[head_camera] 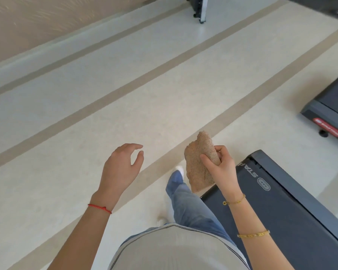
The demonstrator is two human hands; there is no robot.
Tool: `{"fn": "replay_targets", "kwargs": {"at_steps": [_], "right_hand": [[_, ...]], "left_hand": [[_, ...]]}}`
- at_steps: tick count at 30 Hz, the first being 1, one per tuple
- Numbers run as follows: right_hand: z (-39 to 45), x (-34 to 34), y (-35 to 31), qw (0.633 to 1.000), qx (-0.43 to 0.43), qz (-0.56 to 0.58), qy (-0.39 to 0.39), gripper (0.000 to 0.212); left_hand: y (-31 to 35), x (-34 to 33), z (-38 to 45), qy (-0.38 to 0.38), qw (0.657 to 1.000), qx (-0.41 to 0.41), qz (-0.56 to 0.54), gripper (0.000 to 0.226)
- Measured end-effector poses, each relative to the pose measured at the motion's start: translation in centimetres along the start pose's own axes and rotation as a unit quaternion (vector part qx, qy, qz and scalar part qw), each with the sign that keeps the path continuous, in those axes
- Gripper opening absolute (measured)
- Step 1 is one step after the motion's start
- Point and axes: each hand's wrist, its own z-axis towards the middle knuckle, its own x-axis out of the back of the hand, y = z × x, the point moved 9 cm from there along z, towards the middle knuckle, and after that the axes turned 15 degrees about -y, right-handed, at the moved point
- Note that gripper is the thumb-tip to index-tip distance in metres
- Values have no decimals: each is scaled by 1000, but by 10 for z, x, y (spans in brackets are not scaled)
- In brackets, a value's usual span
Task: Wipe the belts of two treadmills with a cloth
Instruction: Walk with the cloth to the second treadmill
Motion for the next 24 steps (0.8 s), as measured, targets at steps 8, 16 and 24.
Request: {"fn": "replay_targets", "kwargs": {"at_steps": [8,16,24], "right_hand": [[106,98,-3,994,-22,20,104,21],[202,258,-17,979,-27,50,197,20],[237,379,-5,942,-53,89,319,20]], "left_hand": [[99,-15,180,-50,993,-97,34,23],[266,-52,350,-92,973,-204,46,24],[416,-117,456,-174,932,-309,81,23]]}}
